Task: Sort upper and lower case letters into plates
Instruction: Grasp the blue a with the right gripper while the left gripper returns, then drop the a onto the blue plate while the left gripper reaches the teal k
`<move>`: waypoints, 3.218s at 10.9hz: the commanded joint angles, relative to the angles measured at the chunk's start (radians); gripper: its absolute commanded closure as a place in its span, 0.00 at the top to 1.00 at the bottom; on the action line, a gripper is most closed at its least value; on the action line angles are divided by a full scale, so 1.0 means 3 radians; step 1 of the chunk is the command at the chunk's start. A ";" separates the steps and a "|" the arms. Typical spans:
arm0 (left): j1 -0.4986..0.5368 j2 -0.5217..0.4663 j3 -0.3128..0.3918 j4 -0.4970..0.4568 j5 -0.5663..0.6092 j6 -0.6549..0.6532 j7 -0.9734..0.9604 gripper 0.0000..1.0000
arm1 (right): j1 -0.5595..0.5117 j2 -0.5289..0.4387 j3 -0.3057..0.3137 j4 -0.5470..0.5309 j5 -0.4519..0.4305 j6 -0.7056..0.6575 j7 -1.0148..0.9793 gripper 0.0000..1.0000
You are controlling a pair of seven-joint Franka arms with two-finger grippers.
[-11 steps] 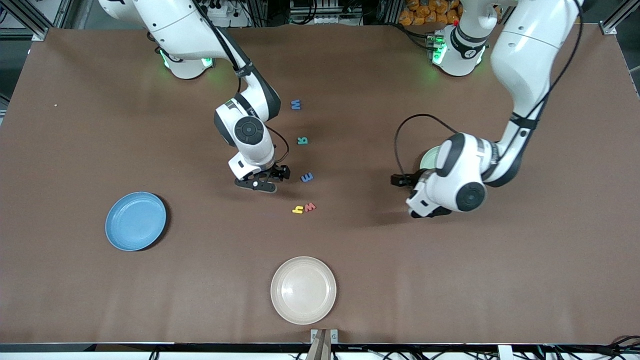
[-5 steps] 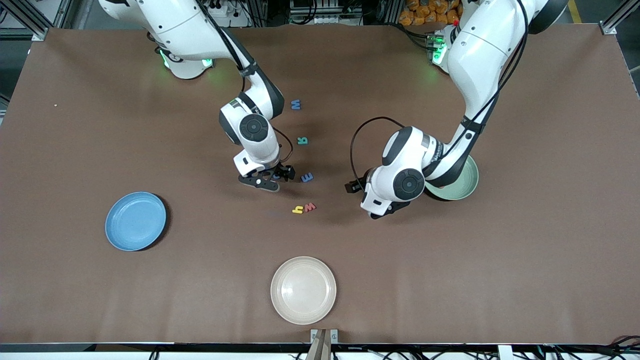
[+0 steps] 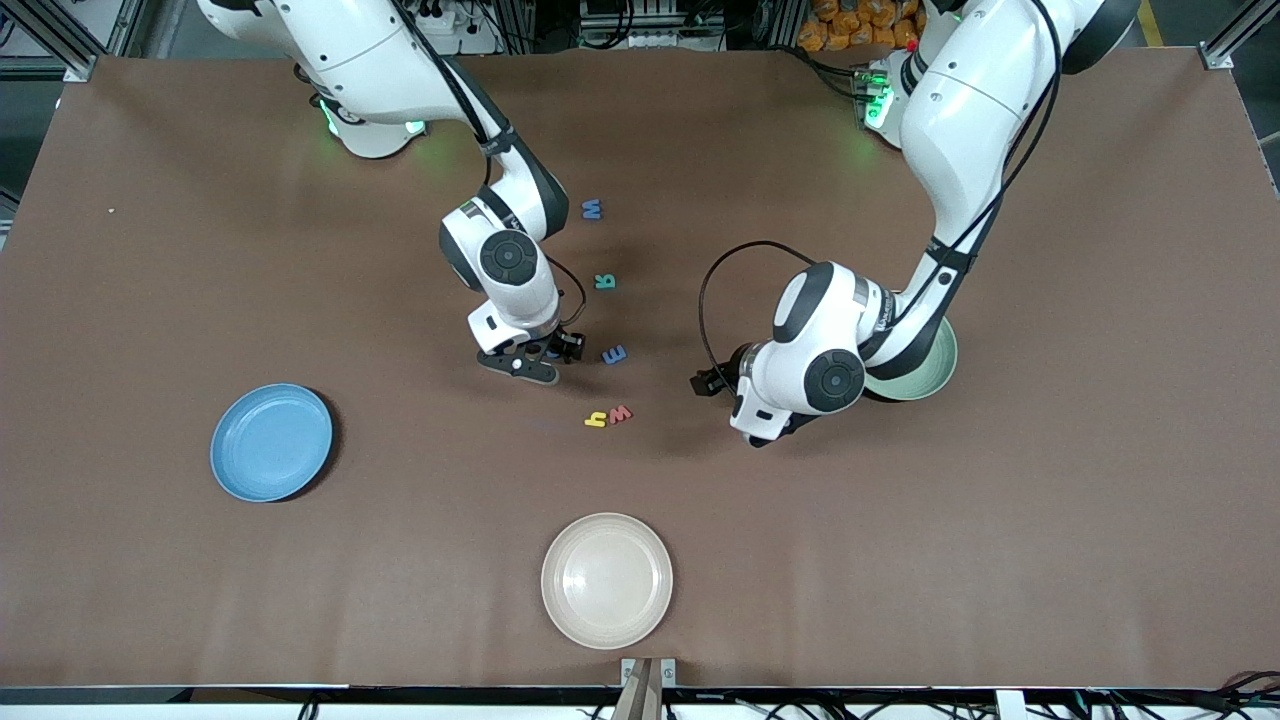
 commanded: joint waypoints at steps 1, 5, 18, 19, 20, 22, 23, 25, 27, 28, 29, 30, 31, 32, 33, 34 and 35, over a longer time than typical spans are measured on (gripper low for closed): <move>-0.0010 0.0054 0.0006 0.0074 -0.0069 0.0038 -0.0048 1.00 | 0.0007 0.0004 0.0032 -0.0011 0.0029 0.0059 0.0079 0.00; -0.0076 0.0177 0.0001 0.0263 -0.0263 0.0216 -0.0271 1.00 | -0.0039 -0.0205 0.0032 -0.0006 0.0019 -0.0002 0.0028 0.00; -0.1144 0.0213 -0.0030 0.0325 0.1010 0.0811 -0.2200 1.00 | -0.2263 -0.0349 0.0012 0.0352 -0.0288 -0.0401 -0.2758 0.00; -0.1206 0.0147 -0.0096 0.0269 0.1374 0.0719 -0.2499 1.00 | -0.2345 -0.0298 0.0012 0.0403 -0.0288 -0.0396 -0.2896 0.00; -0.1176 0.0136 -0.0284 0.0274 0.1535 0.0653 -0.2588 1.00 | -0.2411 -0.0237 0.0012 0.0459 -0.0288 -0.0391 -0.2978 0.00; -0.1202 0.0131 -0.0387 0.0238 0.1836 0.0433 -0.2589 1.00 | -0.2448 -0.0211 0.0017 0.0521 -0.0283 -0.0391 -0.3025 0.34; -0.1181 0.0161 -0.0484 0.0157 0.1985 0.0432 -0.2533 1.00 | -0.2453 -0.0211 0.0017 0.0546 -0.0283 -0.0391 -0.3025 0.75; -0.1176 0.0182 -0.0526 -0.0048 0.2308 0.0534 -0.2548 1.00 | -0.2453 -0.0206 0.0017 0.0603 -0.0288 -0.0391 -0.3025 1.00; -0.1191 0.0223 -0.0541 -0.0069 0.2303 0.0646 -0.2599 1.00 | -0.2433 -0.0185 0.0017 0.0654 -0.0283 -0.0396 -0.3020 1.00; -0.1197 0.0238 -0.0572 -0.0079 0.2303 0.0708 -0.2604 1.00 | -0.2422 -0.0190 0.0017 0.0654 -0.0283 -0.0406 -0.3025 1.00; -0.1192 0.0259 -0.0577 -0.0074 0.2298 0.0713 -0.2604 1.00 | -0.2422 -0.0190 0.0017 0.0669 -0.0283 -0.0406 -0.3020 1.00; -0.1197 0.0284 -0.0577 -0.0074 0.2298 0.0739 -0.2604 1.00 | -0.2422 -0.0195 0.0017 0.0684 -0.0283 -0.0417 -0.3020 1.00; -0.1207 0.0335 -0.0577 -0.0084 0.2303 0.0845 -0.2604 1.00 | -0.2422 -0.0196 0.0017 0.0684 -0.0278 -0.0417 -0.3020 1.00; -0.1217 0.0396 -0.0577 -0.0084 0.2303 0.0968 -0.2604 1.00 | -0.2422 -0.0201 0.0017 0.0684 -0.0278 -0.0427 -0.3020 1.00; -0.1217 0.0432 -0.0577 -0.0084 0.2303 0.1020 -0.2604 1.00 | -0.2422 -0.0201 0.0017 0.0690 -0.0278 -0.0432 -0.3020 1.00; -0.1212 0.0443 -0.0582 -0.0089 0.2303 0.1020 -0.2594 1.00 | -0.2422 -0.0201 0.0017 0.0690 -0.0278 -0.0432 -0.3020 1.00; -0.1207 0.0443 -0.0582 -0.0105 0.2303 0.1025 -0.2584 1.00 | -0.2422 -0.0201 0.0017 0.0690 -0.0278 -0.0432 -0.3020 1.00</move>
